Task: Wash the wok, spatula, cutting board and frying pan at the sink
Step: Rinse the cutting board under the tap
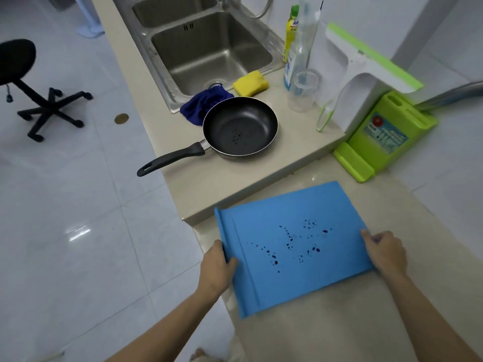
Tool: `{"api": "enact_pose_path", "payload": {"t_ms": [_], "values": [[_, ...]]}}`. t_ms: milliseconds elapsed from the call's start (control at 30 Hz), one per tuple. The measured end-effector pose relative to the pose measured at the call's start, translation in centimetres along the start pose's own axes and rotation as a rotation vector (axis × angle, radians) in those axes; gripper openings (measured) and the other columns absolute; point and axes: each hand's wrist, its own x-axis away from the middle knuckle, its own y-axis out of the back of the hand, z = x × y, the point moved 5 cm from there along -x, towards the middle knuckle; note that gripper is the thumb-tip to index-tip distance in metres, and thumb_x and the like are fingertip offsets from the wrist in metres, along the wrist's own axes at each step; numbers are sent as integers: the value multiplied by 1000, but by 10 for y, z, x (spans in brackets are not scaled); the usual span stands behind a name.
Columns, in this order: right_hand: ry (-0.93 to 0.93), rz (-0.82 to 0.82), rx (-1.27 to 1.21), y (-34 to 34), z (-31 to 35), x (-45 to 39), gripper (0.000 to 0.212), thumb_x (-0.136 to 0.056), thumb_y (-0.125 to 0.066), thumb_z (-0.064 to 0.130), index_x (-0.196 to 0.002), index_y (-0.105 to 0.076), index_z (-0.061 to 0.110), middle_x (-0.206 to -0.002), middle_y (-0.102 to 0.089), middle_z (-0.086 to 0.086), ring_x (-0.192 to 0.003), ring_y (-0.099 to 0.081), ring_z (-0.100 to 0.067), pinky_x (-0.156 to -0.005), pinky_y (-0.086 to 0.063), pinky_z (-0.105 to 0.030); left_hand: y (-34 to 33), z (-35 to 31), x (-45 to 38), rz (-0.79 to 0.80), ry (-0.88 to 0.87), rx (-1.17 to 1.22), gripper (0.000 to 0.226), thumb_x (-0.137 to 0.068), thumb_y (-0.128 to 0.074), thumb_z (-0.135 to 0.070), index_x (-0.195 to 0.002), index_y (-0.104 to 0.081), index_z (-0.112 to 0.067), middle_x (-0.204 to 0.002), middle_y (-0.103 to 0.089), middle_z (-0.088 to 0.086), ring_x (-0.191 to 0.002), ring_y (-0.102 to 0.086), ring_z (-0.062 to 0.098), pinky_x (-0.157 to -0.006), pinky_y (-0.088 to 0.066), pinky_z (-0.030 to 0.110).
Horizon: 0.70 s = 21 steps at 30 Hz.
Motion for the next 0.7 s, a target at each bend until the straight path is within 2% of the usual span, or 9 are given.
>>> {"api": "enact_pose_path", "payload": {"t_ms": [67,167,300,400,567,700], "values": [[-48,32,-66,2,-25,18,46,-91,-54,47,-91,-58,1,-94,-61,-26,-87,-56,-39,-76,-44,-43,11,-20,7,-33,-130,-36,17,-85,-52,-9,-78,-39,-17,-76,-48,-4,-62,-44,8,-51,-30,18],[-62,47,-161,7,-46,47,49,-94,-47,48,-82,-57,1,-85,-61,-21,-76,-53,-31,-65,-37,-37,32,-51,16,-68,-280,-26,13,-87,-50,-10,-79,-42,-16,-74,-49,-3,-63,-44,10,-51,-32,18],[-40,2,-269,31,-32,76,45,-93,-50,45,-77,-53,3,-75,-58,-13,-76,-54,-31,-63,-34,-36,70,-86,11,-139,-407,-72,10,-87,-51,-9,-80,-44,-11,-73,-47,-2,-62,-42,11,-50,-29,19],[5,-73,-318,54,3,85,47,-92,-52,46,-73,-51,3,-69,-56,-12,-71,-53,-31,-60,-33,-37,107,-103,-2,-206,-421,-63,8,-86,-51,-10,-83,-48,-3,-77,-52,8,-62,-42,15,-51,-29,23],[125,-170,-420,81,90,96,46,-91,-55,44,-68,-47,5,-66,-55,-12,-67,-51,-29,-58,-33,-36,188,-116,-19,-338,-426,35,11,-87,-49,-9,-86,-52,1,-72,-51,5,-60,-41,12,-51,-31,25],[232,-148,-495,78,173,104,35,-91,-58,36,-74,-55,6,-73,-58,-10,-71,-53,-27,-63,-36,-37,257,-100,-43,-447,-407,65,12,-90,-47,-12,-86,-54,-3,-75,-55,4,-64,-48,16,-55,-36,28]]}}
